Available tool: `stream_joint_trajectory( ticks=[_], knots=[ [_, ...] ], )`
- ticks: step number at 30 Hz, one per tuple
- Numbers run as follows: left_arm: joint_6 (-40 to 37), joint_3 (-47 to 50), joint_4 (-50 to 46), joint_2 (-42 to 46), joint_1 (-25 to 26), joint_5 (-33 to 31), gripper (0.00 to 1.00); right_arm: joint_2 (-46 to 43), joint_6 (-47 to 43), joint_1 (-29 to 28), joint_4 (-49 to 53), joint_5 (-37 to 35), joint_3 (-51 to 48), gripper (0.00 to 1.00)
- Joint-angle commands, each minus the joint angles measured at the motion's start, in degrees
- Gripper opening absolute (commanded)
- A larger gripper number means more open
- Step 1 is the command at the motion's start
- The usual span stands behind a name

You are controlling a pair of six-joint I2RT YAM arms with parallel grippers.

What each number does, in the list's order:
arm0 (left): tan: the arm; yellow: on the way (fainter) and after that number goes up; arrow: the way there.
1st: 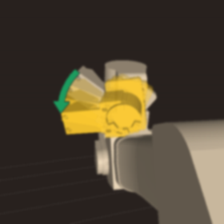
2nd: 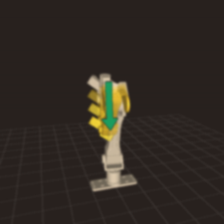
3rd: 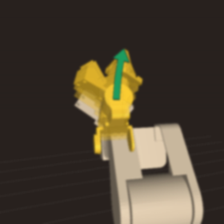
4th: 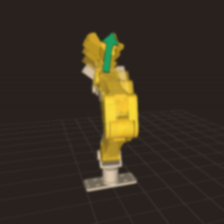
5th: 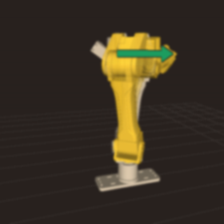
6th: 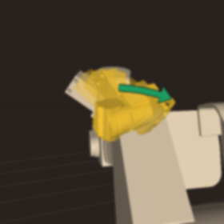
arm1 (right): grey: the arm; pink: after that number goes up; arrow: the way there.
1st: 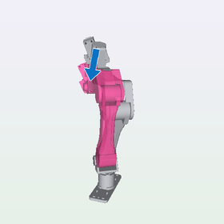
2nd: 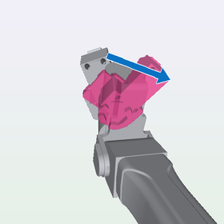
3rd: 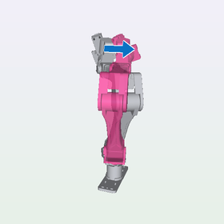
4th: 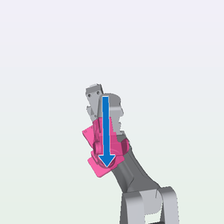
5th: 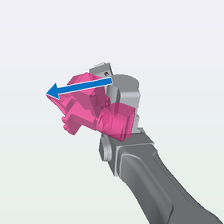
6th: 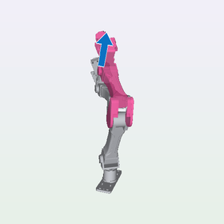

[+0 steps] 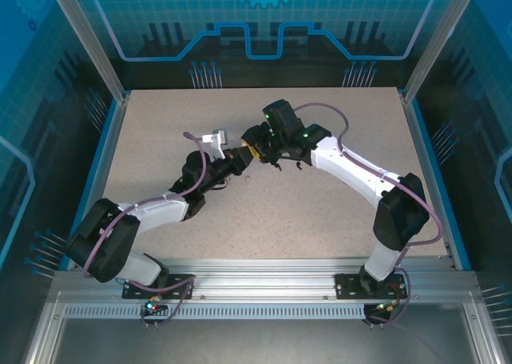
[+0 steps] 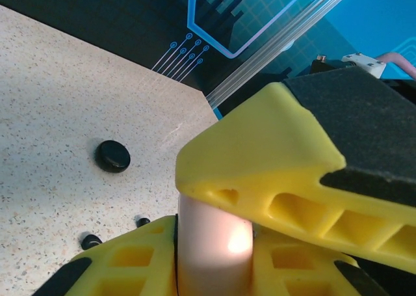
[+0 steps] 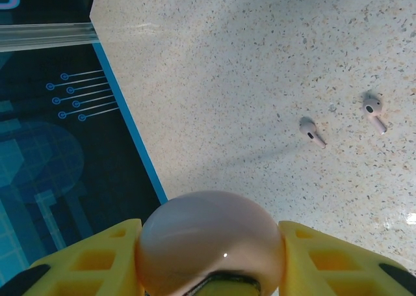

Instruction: Insert the wireless bluetooth earbuds into the charging case

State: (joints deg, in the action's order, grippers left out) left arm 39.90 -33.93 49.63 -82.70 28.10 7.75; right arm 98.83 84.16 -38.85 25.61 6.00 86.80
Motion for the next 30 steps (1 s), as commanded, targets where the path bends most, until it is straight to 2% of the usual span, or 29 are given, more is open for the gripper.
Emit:
stream_joint_trajectory(
  ticks=[1, 10, 12, 13, 17, 20, 24, 30],
  knots=[
    [0.71, -1.14, 2.21, -1.11, -0.15, -3.69, 0.2, -0.09, 0.74, -1.31, 0.05, 2.19, -0.84, 0.39],
    [1.68, -1.04, 3.53, -1.46, -0.02, -5.1, 0.01, -0.87, 1.18, -1.25, -0.38, 2.06, -1.53, 0.39],
    [2.02, -1.09, 3.55, -1.37, 0.01, -5.29, 0.0, -0.94, 1.36, -1.31, -0.62, 1.92, -1.64, 0.39],
    [2.09, -1.21, 3.37, -1.24, 0.02, -5.17, 0.0, -1.0, 1.44, -1.31, -0.86, 1.89, -1.78, 0.42],
    [2.4, -1.57, 1.12, -0.41, 0.02, -3.29, 0.0, -2.38, 0.6, 0.02, -2.14, 0.84, -2.62, 0.63],
    [1.65, -2.35, -3.95, 1.26, 0.03, -0.33, 0.0, -6.01, -1.64, 2.28, -2.81, -1.34, -5.34, 0.72],
    [-0.35, -2.99, -10.02, 4.11, -0.36, 4.99, 0.0, -13.4, -7.17, 6.6, -3.31, -2.3, -11.68, 0.73],
    [-4.38, -6.85, -19.22, 6.16, -1.33, 18.12, 0.0, -23.58, -23.38, 12.53, -3.63, -2.37, -21.36, 0.73]
  ],
)
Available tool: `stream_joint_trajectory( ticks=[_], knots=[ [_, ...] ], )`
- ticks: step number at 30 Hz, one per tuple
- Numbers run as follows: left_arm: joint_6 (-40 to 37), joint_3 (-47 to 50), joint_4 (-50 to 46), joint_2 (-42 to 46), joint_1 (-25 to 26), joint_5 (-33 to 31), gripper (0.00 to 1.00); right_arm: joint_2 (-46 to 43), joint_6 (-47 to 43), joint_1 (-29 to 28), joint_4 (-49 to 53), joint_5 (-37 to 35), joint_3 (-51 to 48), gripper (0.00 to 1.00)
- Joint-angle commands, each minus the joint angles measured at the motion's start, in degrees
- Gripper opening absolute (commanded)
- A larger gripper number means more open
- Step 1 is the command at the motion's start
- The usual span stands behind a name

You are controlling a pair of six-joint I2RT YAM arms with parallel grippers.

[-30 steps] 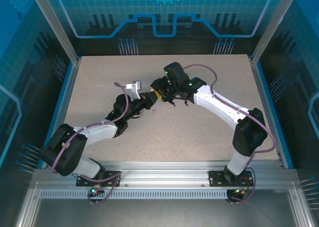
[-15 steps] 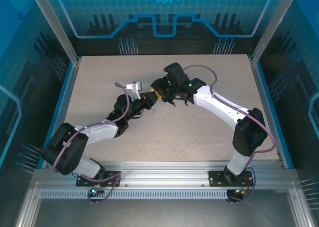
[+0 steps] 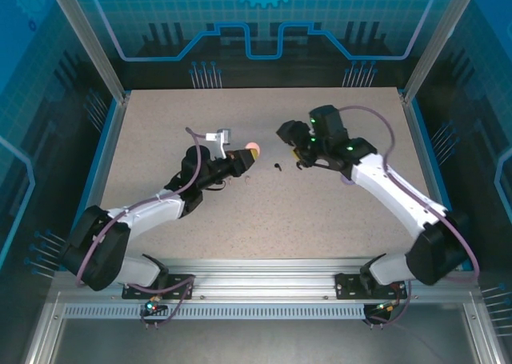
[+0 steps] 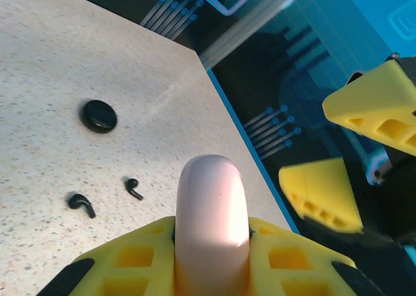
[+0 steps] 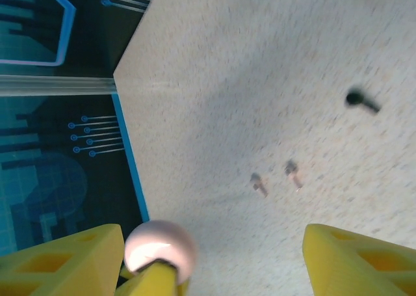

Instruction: Insert the wireless bluetooth earbuds into the charging case

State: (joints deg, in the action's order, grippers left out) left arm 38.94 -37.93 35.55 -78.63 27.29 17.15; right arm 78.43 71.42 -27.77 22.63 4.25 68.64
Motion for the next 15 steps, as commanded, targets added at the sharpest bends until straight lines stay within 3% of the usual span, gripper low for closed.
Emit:
stream_joint_trajectory(
  ticks=[1, 7, 12, 15],
  knots=[
    [-4.12, -3.39, -6.49, 2.4, -0.61, 10.44, 0.0, -4.53, -14.81, 2.4, -2.44, 0.69, -4.89, 0.73],
    [-7.65, -6.55, -12.96, 2.53, -1.15, 17.82, 0.0, -10.8, -34.55, 5.25, -12.29, 13.44, -12.72, 0.73],
    [-9.13, -9.72, -16.78, 0.76, -1.71, 22.95, 0.0, -9.38, -40.09, 5.2, -17.15, 27.44, -15.21, 0.72],
    [-9.49, -11.28, -18.23, -0.38, -1.63, 24.68, 0.0, -8.36, -40.98, 4.09, -18.89, 30.09, -15.98, 0.71]
  ],
)
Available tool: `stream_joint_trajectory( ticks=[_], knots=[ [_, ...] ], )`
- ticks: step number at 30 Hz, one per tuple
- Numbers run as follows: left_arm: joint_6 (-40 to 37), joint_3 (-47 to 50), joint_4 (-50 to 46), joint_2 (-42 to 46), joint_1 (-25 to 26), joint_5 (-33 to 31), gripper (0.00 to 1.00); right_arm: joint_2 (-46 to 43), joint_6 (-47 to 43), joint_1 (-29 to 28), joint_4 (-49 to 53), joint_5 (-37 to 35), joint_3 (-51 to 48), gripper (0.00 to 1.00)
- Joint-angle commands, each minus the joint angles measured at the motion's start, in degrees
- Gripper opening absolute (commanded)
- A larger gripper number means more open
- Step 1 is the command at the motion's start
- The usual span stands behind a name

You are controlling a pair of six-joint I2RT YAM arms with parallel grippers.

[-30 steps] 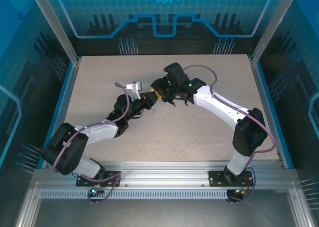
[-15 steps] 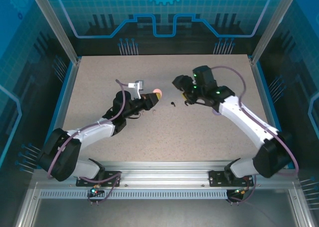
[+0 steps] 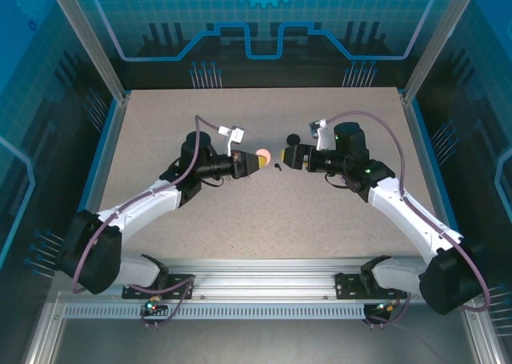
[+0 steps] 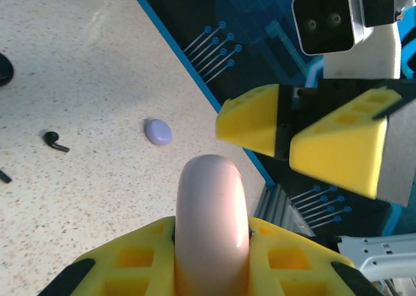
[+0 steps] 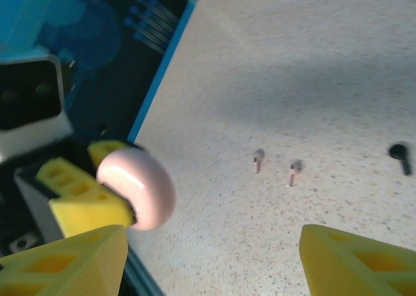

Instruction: Insert the wireless bluetooth earbuds into the charging case

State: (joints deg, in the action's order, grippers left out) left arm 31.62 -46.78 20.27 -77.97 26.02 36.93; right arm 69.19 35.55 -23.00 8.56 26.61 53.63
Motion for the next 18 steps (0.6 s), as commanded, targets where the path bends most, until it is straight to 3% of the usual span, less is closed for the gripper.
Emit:
stream_joint_trajectory(
  ticks=[1, 12, 18],
  knots=[
    [-2.1, -2.7, -2.96, -1.17, -0.42, 4.97, 0.0, 1.13, -5.31, -1.14, -4.89, 7.67, -1.02, 0.7],
    [-1.93, -3.84, -3.23, -1.3, -0.4, 5.42, 0.0, 6.47, -5.13, -4.06, -6.27, 6.54, 0.97, 0.66],
    [-1.74, -3.75, -3.07, -0.39, -0.38, 6.76, 0.0, 8.87, -4.38, -2.13, -7.55, 3.9, -0.49, 0.6]
  ],
)
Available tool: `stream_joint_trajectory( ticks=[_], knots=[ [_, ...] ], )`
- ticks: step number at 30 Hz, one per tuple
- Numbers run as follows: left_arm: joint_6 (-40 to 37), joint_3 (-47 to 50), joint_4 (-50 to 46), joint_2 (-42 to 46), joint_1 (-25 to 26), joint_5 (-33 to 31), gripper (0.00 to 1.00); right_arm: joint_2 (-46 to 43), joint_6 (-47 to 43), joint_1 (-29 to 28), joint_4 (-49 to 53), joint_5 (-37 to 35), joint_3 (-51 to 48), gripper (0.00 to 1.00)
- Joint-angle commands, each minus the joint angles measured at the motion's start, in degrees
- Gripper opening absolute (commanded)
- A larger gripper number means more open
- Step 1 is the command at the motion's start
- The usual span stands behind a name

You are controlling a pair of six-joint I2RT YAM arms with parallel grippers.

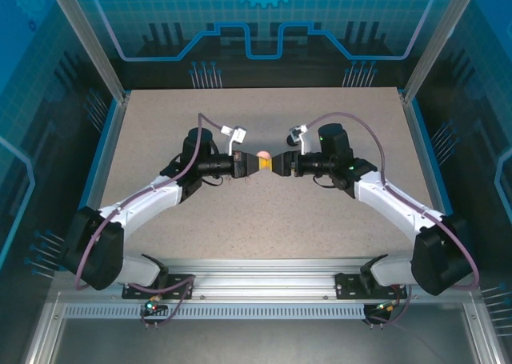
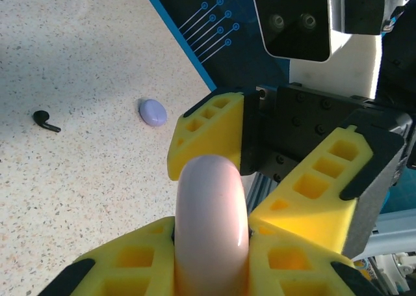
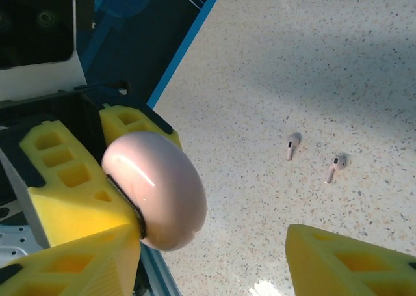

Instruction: Insert the wireless bluetooth earbuds into the charging case

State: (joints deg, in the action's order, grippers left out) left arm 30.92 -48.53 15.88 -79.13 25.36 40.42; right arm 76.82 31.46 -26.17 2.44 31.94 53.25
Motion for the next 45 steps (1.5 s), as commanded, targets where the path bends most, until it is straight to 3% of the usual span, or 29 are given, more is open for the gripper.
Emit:
stream_joint_trajectory(
  ticks=[1, 8, 18, 21, 25, 32, 37, 45],
  knots=[
    [-0.87, -1.92, 1.39, 0.95, 0.29, 3.5, 0.0, 1.39, 0.2, 1.82, -2.06, -1.51, -0.92, 0.59],
    [0.13, -1.82, 2.33, 1.78, 0.25, 4.39, 0.0, 1.95, 2.48, 4.86, -4.18, -1.32, -4.34, 0.56],
    [-0.01, -1.0, 2.79, 1.26, 0.3, 3.66, 0.0, -6.92, 4.13, 4.99, 0.86, -0.85, -4.17, 0.56],
    [-0.2, -0.99, 2.75, 1.22, 0.24, 2.79, 0.0, -7.72, 10.52, 4.41, 2.11, -3.87, -3.2, 0.67],
    [-0.53, 0.04, 3.63, 1.93, 0.35, -1.56, 0.0, -6.36, 25.82, 2.15, 8.65, -13.68, 2.04, 0.82],
    [-1.69, 2.47, 6.37, 4.34, 1.1, -10.03, 0.0, -0.56, 47.06, -5.07, 6.39, -20.66, 6.66, 0.84],
    [-2.26, 2.74, 6.96, 4.94, 1.36, -11.61, 0.0, 3.65, 50.74, -9.16, 6.26, -25.58, 11.83, 0.84],
    [-2.52, 3.36, 8.53, 5.48, 1.72, -13.78, 0.0, 7.77, 54.63, -12.72, 4.13, -27.04, 14.95, 0.77]
  ],
)
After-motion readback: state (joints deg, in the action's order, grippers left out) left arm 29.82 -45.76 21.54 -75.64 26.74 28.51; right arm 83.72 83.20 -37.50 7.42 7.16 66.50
